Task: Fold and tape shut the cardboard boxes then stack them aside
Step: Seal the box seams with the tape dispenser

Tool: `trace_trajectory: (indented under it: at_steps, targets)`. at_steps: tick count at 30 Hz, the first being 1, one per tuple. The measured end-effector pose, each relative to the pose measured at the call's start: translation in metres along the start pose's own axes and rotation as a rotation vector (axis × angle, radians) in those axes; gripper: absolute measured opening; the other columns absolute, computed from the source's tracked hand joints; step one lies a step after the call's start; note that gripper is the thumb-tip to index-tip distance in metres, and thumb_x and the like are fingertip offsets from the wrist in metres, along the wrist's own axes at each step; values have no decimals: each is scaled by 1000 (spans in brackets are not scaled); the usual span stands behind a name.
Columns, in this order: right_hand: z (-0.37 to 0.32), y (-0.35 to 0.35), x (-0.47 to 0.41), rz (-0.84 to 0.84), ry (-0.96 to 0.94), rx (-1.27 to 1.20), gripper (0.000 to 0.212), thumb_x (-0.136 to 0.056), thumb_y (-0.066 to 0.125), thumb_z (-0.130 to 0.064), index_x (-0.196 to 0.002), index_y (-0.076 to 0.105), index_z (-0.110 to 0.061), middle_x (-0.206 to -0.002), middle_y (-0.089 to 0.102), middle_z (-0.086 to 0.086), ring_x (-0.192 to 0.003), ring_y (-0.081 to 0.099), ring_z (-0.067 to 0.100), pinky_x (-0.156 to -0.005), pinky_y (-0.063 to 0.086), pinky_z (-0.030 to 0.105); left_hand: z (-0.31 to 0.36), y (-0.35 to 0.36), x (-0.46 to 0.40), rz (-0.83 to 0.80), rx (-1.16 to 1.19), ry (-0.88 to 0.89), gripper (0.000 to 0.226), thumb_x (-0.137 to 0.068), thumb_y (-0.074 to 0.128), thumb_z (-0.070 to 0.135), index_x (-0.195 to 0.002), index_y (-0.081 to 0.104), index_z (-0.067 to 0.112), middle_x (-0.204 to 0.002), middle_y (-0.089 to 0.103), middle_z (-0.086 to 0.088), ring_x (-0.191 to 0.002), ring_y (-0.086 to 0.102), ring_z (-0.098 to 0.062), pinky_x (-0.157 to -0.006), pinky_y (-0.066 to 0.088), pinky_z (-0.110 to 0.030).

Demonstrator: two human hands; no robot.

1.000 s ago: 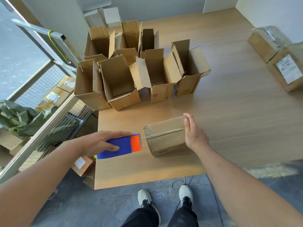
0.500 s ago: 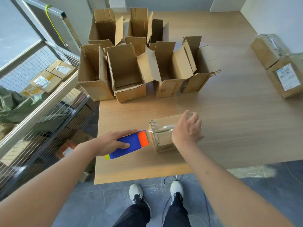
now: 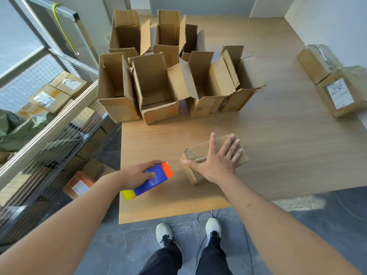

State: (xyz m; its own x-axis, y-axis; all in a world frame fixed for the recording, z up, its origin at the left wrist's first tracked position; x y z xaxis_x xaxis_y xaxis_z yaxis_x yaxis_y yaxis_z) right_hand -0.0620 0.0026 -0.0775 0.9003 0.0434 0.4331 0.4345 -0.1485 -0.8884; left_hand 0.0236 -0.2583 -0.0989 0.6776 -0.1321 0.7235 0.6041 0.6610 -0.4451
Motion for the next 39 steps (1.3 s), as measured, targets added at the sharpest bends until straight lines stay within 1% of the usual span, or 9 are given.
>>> trace_trajectory:
  at_steps: [4, 11, 17, 21, 25, 27, 28, 32, 39]
  targets:
    - [-13, -4, 1, -30, -12, 37, 146, -57, 45, -102, -158, -23, -23, -154, -39, 34, -142, -39, 50, -115, -19, 69, 6, -12, 12, 70, -32, 66, 51, -107, 44, 39, -143, 22, 68, -115, 61, 5, -93, 59, -15, -77, 44, -33]
    - [-36, 19, 12, -64, -74, 143, 136, -76, 68, -72, -157, -27, -17, -153, -41, 33, -143, -32, 57, -117, -4, 73, 13, -23, 40, 175, -122, 221, 89, -98, 65, 32, -145, 2, 75, -114, 49, 6, -93, 57, -19, -86, 49, -39]
    - [-28, 17, 19, -183, -541, 290, 123, -84, 76, -51, -159, -20, -33, -147, -57, 15, -136, -51, 41, -117, -17, 67, 13, -11, 56, 286, -127, 365, 90, -97, 67, 16, -150, 16, 68, -127, 43, 14, -109, 51, -14, -95, 47, -39]
    - [-25, 2, 17, -227, -806, 383, 121, -75, 87, -30, -161, 2, -43, -157, -47, 2, -143, -46, 29, -122, -16, 59, 25, 1, 63, 324, -156, 453, 88, -97, 68, 14, -152, 21, 63, -133, 37, 13, -108, 52, -17, -94, 49, -41]
    - [-21, -29, 24, -216, -847, -98, 91, -70, 85, -60, -149, 43, -47, -170, 11, -12, -157, -6, 13, -125, -13, 53, 39, 9, 72, 366, -217, 534, 81, -98, 68, 17, -153, 26, 58, -137, 35, 10, -110, 51, -18, -92, 49, -34]
    - [-21, -42, 33, -226, -751, -548, 49, -83, 80, -50, -129, 67, -39, -147, 57, -12, -143, 43, 6, -123, 27, 47, 47, 13, 76, 381, -222, 549, 81, -98, 68, 16, -153, 26, 58, -138, 35, 10, -112, 50, -16, -93, 47, -28]
    - [-22, -44, 38, -267, -706, -712, 34, -87, 80, -40, -119, 75, -30, -126, 71, -9, -123, 61, 5, -111, 44, 38, 52, 15, 78, 386, -225, 556, 82, -97, 69, 15, -153, 27, 57, -138, 35, 10, -112, 50, -15, -93, 45, -26]
    - [-22, -34, 51, -424, -640, -960, 13, -84, 83, -9, -96, 80, -8, -92, 76, 3, -87, 72, 17, -82, 57, 27, 71, 26, 85, 389, -243, 586, 81, -95, 70, 12, -154, 31, 52, -140, 37, 9, -121, 46, -14, -99, 42, -24]
    - [7, -26, 56, -529, -581, -1003, 8, -84, 83, -16, -91, 80, -13, -94, 76, 13, -88, 71, 19, -86, 58, 35, 91, 48, 89, 313, -275, 569, 83, -96, 68, 12, -154, 27, 56, -139, 35, 13, -117, 49, -17, -100, 46, -39]
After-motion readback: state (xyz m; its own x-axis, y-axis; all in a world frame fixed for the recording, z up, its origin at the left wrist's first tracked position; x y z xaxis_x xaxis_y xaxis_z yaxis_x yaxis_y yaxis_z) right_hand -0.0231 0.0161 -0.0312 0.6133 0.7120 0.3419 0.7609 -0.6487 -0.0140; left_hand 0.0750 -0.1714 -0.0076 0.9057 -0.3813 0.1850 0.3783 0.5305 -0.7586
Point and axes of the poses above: each hand's wrist, its own x-axis away from the middle knuckle, its own y-axis out of the palm, z = x × y, the point moved 6 cm from there along -x, towards the middle knuckle
